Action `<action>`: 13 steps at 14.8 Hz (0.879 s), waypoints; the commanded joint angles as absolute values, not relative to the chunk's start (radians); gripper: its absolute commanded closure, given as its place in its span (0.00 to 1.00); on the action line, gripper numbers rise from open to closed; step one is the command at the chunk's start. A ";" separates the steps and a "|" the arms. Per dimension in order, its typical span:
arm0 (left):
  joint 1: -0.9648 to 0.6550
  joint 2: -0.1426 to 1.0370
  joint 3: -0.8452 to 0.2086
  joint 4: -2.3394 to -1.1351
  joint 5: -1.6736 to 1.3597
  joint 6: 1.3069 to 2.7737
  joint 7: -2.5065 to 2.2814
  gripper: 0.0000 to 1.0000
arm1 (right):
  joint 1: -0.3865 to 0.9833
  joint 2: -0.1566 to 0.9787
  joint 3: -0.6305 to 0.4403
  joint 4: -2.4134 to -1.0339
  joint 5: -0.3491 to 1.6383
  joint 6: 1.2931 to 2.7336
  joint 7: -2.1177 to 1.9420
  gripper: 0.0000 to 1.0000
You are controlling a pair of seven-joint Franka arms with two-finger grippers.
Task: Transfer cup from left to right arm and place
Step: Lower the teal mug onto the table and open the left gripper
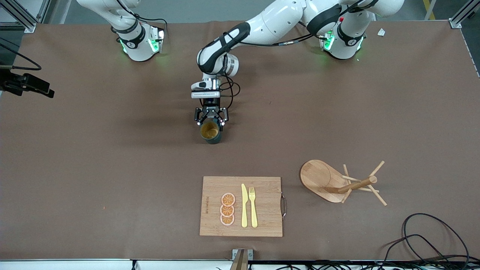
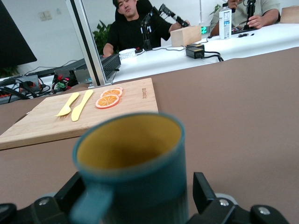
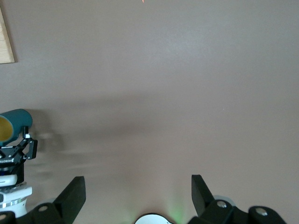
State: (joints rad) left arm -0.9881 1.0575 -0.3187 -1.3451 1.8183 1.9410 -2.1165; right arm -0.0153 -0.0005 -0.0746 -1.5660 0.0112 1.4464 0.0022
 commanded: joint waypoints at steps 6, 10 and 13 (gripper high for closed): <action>-0.973 0.870 -0.347 -1.355 1.536 1.951 -1.929 0.00 | -0.026 0.103 -0.077 -1.548 -0.018 1.502 -0.005 0.00; -0.895 0.671 -0.348 -1.356 1.168 1.960 -1.609 0.00 | 0.006 0.103 -0.072 -1.562 -0.005 1.509 0.113 0.00; -0.795 0.556 -0.348 -1.353 0.941 1.967 -1.359 0.00 | 0.092 0.103 -0.071 -1.598 0.008 1.541 0.212 0.00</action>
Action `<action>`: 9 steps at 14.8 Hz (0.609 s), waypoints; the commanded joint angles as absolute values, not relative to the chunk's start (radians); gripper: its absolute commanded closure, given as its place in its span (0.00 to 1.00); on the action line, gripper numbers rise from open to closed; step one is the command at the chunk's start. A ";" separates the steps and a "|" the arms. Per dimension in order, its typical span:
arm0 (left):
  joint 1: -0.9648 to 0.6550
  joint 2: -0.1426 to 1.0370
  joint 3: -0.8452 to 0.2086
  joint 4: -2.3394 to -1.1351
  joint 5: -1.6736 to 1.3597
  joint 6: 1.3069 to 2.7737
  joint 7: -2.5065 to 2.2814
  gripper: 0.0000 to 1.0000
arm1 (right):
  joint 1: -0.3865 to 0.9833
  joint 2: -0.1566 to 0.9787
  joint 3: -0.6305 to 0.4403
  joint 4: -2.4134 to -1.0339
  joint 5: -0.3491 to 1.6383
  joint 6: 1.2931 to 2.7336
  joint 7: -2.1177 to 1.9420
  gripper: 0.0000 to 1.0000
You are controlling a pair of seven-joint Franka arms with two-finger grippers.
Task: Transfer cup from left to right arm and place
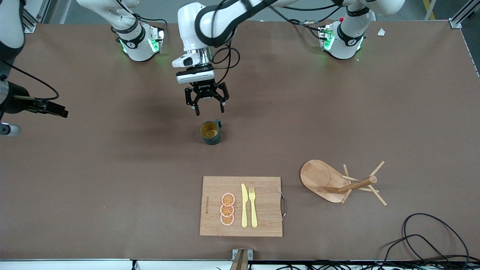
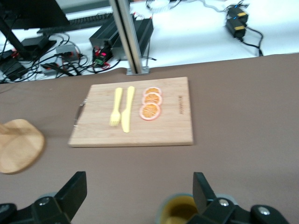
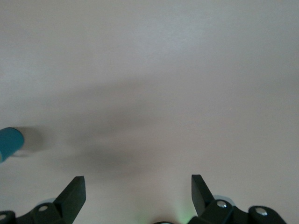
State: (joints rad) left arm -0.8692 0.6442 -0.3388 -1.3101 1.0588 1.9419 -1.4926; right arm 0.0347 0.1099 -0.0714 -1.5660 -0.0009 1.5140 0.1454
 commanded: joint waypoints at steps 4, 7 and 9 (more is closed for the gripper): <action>-0.643 0.451 -0.351 -1.330 0.674 1.970 -1.045 0.00 | 0.204 0.097 -0.069 -1.712 0.072 1.678 0.385 0.00; -0.524 0.398 -0.351 -1.325 0.513 1.970 -0.877 0.00 | 0.328 0.097 -0.069 -1.788 0.074 1.776 0.631 0.00; -0.436 0.361 -0.350 -1.325 0.407 1.962 -0.728 0.00 | 0.395 0.084 -0.069 -1.882 0.074 1.869 0.785 0.00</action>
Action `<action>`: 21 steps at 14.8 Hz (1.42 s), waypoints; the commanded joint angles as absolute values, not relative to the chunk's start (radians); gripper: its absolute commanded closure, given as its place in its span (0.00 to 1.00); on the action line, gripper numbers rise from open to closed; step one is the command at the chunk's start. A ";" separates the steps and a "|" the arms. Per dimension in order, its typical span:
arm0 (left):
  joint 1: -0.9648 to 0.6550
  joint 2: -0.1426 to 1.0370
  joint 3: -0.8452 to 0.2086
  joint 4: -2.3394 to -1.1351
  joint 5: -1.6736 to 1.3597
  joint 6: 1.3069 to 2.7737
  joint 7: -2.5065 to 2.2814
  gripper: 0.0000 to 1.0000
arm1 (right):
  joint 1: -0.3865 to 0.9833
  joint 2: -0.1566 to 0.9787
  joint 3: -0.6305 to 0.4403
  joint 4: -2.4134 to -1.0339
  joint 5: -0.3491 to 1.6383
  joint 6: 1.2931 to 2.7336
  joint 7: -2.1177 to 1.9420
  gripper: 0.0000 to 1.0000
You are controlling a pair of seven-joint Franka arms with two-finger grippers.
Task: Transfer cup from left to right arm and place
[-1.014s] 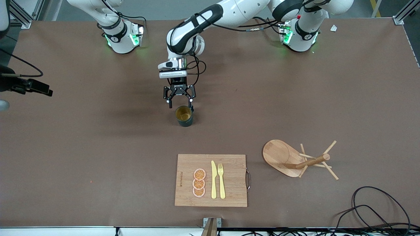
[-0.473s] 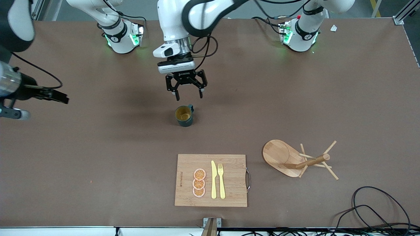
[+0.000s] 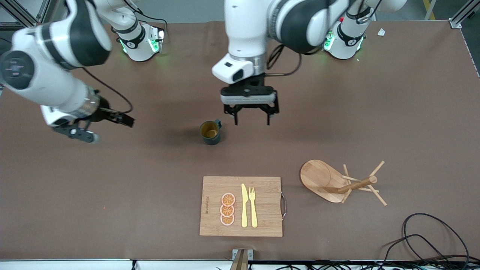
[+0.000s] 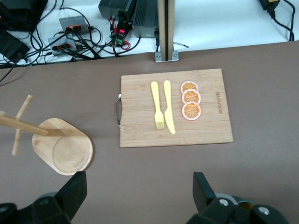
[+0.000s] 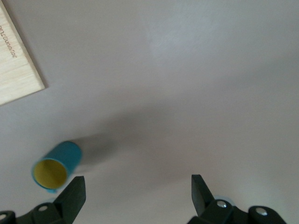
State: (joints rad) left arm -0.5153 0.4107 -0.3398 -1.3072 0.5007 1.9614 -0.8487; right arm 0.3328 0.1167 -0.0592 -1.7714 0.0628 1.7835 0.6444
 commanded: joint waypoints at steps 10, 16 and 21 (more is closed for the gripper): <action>-0.085 0.232 -0.348 -1.330 0.115 1.711 -0.292 0.00 | 0.666 0.124 -0.069 -2.210 0.074 2.361 1.158 0.00; 0.006 0.209 -0.350 -1.333 0.084 1.588 -0.255 0.00 | 0.710 0.242 -0.069 -2.203 0.072 2.486 1.157 0.00; 0.074 0.175 -0.344 -1.331 0.078 1.537 -0.189 0.00 | 0.722 0.328 -0.069 -2.180 0.072 2.594 1.157 0.08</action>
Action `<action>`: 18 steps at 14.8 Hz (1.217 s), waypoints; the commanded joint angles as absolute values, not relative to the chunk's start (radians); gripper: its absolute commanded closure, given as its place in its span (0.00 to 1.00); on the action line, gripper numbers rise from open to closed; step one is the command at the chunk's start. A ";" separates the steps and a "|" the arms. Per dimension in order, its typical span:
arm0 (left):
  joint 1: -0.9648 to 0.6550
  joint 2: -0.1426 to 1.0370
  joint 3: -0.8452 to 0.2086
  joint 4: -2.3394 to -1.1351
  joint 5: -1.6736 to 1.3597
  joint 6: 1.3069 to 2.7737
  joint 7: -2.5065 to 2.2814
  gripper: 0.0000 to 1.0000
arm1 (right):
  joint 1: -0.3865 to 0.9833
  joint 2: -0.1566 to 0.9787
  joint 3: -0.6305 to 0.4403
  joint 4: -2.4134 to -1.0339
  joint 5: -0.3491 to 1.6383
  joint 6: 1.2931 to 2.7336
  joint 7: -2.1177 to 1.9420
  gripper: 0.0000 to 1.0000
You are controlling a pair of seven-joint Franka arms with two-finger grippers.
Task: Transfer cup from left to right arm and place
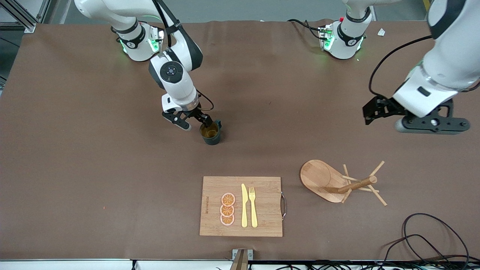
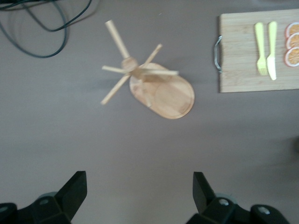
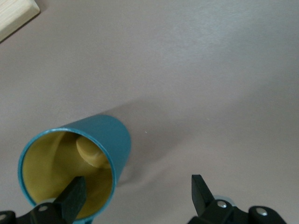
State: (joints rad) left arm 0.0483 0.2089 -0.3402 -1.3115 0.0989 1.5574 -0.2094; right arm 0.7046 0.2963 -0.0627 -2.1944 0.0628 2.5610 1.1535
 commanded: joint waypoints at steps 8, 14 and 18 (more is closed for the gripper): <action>0.088 0.189 -0.330 -1.328 0.081 1.537 -0.138 0.00 | 0.739 0.350 -0.069 -2.157 0.066 2.597 1.129 1.00; -0.012 0.181 -0.128 -1.330 0.025 1.537 -0.040 0.00 | 0.660 0.289 -0.075 -2.155 0.063 2.441 0.590 1.00; -0.058 0.187 -0.045 -1.330 0.025 1.537 0.028 0.00 | 0.511 0.187 -0.077 -2.163 0.063 2.320 0.173 1.00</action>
State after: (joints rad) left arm -0.0368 0.1976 -0.0774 -1.3235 0.0390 1.5442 0.0020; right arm 0.5936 0.2716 -0.0893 -2.1304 0.0607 2.3688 0.3684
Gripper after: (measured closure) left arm 0.000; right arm 0.960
